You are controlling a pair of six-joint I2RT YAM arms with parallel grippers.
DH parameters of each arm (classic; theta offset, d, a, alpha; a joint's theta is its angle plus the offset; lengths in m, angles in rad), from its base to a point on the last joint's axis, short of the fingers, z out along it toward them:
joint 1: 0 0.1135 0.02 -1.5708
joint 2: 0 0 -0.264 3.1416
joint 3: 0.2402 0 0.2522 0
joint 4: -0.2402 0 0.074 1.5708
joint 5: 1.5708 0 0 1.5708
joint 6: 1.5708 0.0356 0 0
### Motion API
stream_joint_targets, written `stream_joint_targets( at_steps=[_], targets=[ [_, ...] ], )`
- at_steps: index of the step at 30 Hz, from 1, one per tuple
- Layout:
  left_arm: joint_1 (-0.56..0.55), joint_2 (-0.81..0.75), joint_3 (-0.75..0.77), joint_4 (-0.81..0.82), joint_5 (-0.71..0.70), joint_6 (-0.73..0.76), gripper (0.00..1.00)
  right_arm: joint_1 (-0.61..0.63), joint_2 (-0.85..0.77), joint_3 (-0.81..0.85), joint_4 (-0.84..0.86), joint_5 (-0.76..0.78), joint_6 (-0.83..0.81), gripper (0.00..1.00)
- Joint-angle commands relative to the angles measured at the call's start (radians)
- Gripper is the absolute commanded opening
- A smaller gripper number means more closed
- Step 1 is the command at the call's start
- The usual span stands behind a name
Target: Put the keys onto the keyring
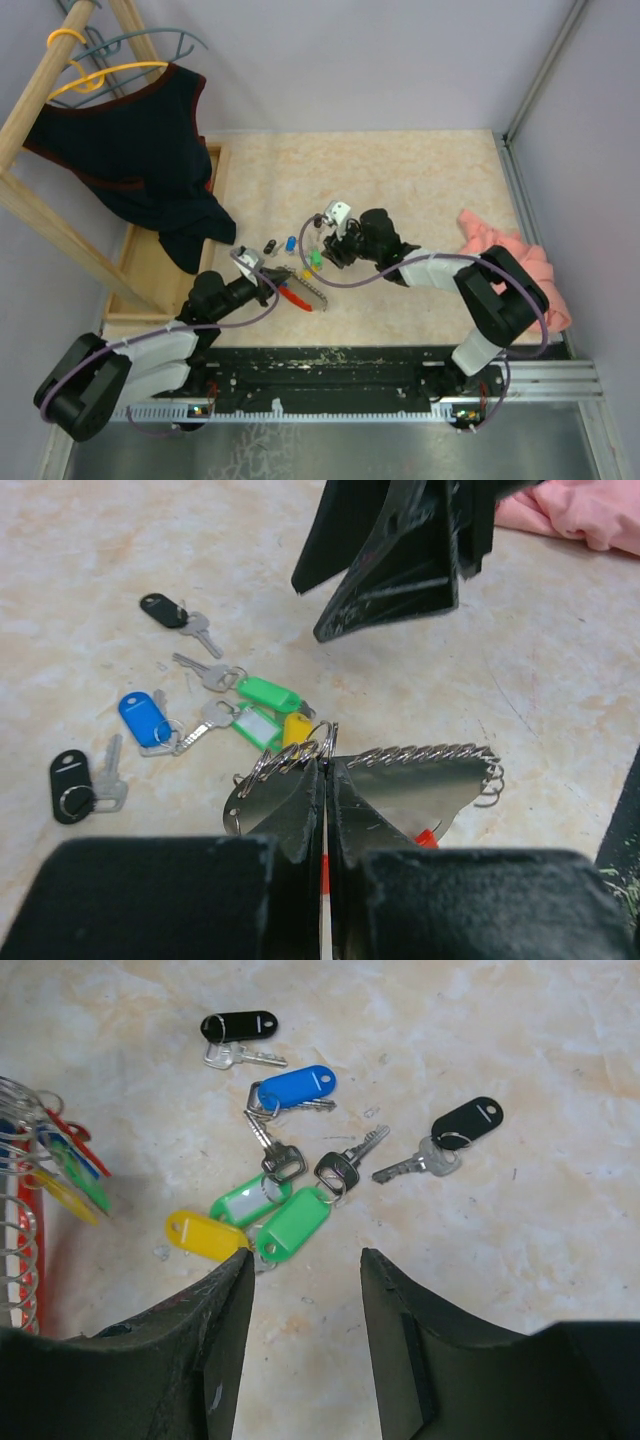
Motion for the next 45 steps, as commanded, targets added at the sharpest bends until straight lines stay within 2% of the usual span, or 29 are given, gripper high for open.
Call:
stream_joint_targets(
  at_steps=[1,6,13,16,19,23,28,34,40,45],
  targets=[
    [0.006,-0.076,-0.034,0.023,-0.107,-0.013,0.0,0.039,0.094,0.109,-0.031,0.136,0.047,0.48],
    [0.007,-0.081,-0.038,0.035,-0.118,-0.001,0.0,0.037,0.194,0.214,-0.058,0.218,0.072,0.49],
    [0.008,-0.066,-0.032,0.039,-0.104,0.002,0.0,-0.075,0.296,0.335,-0.165,0.049,-0.023,0.47],
    [0.009,-0.062,-0.035,0.05,-0.114,-0.001,0.0,-0.073,0.328,0.404,-0.234,0.004,-0.019,0.46],
    [0.01,-0.073,-0.044,0.055,-0.127,-0.002,0.0,-0.043,0.318,0.374,-0.198,-0.024,0.021,0.46],
    [0.01,-0.086,-0.054,0.061,-0.139,-0.001,0.0,0.016,0.316,0.352,-0.177,0.022,0.04,0.47],
    [0.011,-0.121,-0.068,0.061,-0.142,0.003,0.0,0.089,0.339,0.344,-0.178,0.154,0.046,0.5],
    [0.011,-0.142,-0.074,0.056,-0.146,0.004,0.0,0.147,0.354,0.34,-0.258,0.305,0.035,0.52],
    [0.013,-0.136,-0.074,0.064,-0.126,0.001,0.0,0.128,0.305,0.273,-0.329,0.428,0.097,0.49],
    [0.013,-0.117,-0.069,0.075,-0.103,0.001,0.0,0.013,0.216,0.181,-0.35,0.448,0.183,0.41]
  ],
)
